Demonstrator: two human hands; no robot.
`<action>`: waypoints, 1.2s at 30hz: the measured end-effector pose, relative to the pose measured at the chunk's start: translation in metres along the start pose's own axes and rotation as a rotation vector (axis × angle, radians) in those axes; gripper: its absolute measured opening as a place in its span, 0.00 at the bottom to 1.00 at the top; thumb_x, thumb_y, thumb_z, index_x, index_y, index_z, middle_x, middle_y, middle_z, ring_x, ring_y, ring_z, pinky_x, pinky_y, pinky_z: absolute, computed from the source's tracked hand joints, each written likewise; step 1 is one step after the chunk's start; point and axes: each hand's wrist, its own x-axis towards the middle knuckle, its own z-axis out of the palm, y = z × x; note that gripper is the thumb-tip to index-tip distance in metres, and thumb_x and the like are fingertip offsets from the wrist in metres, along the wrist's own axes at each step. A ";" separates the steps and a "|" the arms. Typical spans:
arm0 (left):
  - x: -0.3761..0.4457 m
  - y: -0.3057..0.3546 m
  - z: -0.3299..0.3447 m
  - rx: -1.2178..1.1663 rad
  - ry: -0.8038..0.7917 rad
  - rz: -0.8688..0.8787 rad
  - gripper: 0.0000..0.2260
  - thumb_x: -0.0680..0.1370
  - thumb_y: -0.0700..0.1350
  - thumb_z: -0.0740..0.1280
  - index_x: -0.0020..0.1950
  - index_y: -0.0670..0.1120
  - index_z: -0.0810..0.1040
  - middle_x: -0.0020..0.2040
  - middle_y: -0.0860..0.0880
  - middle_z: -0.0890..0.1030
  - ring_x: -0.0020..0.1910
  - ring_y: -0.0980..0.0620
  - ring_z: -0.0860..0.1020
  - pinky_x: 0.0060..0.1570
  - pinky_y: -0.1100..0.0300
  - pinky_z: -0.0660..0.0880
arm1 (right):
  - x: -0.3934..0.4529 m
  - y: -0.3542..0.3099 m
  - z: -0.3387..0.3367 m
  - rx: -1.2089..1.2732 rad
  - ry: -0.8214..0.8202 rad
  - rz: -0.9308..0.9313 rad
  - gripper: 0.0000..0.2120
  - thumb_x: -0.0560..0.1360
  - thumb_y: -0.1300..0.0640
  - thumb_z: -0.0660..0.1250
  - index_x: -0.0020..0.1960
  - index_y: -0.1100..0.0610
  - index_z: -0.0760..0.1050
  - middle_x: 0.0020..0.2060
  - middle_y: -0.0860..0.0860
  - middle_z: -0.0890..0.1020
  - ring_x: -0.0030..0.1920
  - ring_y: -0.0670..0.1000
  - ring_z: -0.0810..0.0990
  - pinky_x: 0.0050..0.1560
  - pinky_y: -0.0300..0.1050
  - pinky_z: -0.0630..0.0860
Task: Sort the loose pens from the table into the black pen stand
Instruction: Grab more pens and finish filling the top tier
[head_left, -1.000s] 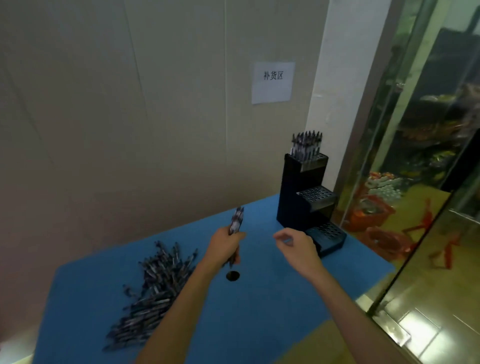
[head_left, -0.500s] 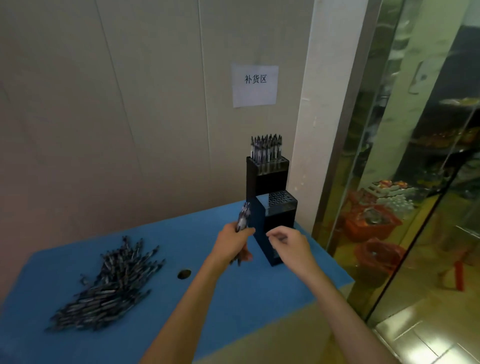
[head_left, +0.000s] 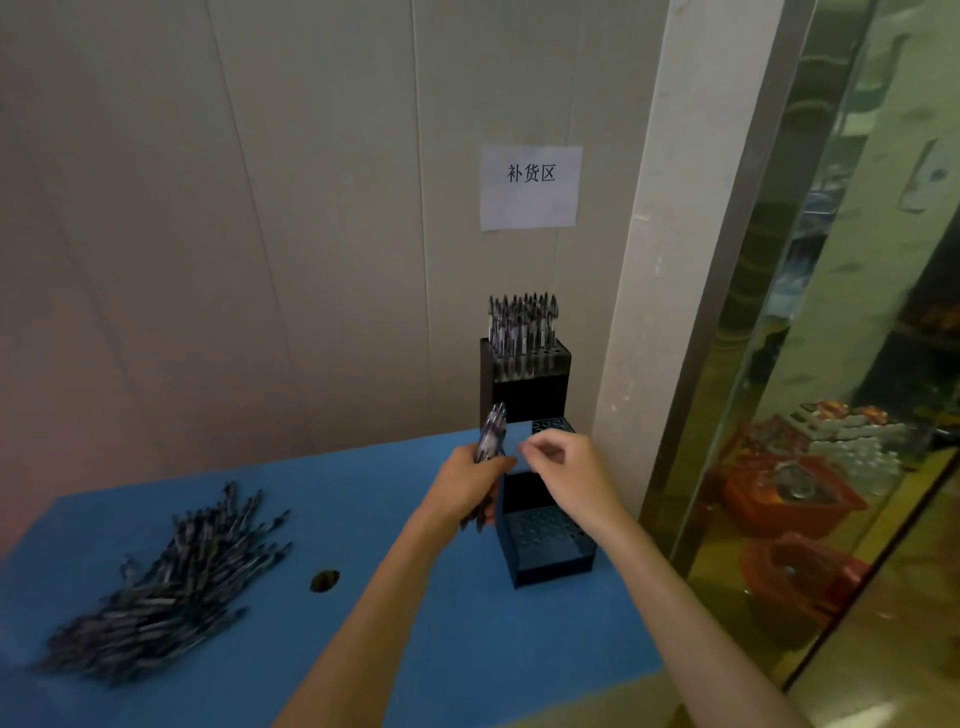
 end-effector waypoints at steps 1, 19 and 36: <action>0.008 0.001 0.003 0.002 0.000 0.001 0.10 0.78 0.46 0.68 0.44 0.43 0.70 0.28 0.47 0.72 0.23 0.47 0.72 0.31 0.51 0.73 | 0.009 0.001 -0.003 0.007 -0.003 -0.009 0.05 0.78 0.55 0.69 0.47 0.51 0.84 0.42 0.42 0.85 0.46 0.41 0.82 0.51 0.44 0.80; 0.110 0.045 0.036 0.406 0.309 0.078 0.11 0.79 0.50 0.61 0.54 0.45 0.78 0.36 0.44 0.82 0.31 0.43 0.82 0.32 0.49 0.82 | 0.127 0.000 -0.021 -0.088 -0.026 -0.080 0.15 0.73 0.41 0.73 0.35 0.51 0.81 0.30 0.45 0.82 0.33 0.41 0.80 0.34 0.32 0.72; 0.150 0.063 0.040 0.152 0.363 0.085 0.06 0.81 0.48 0.65 0.56 0.48 0.77 0.37 0.47 0.77 0.30 0.52 0.74 0.26 0.61 0.74 | 0.201 0.010 -0.052 0.236 0.018 0.040 0.10 0.83 0.52 0.61 0.51 0.57 0.76 0.41 0.51 0.84 0.35 0.47 0.84 0.40 0.44 0.82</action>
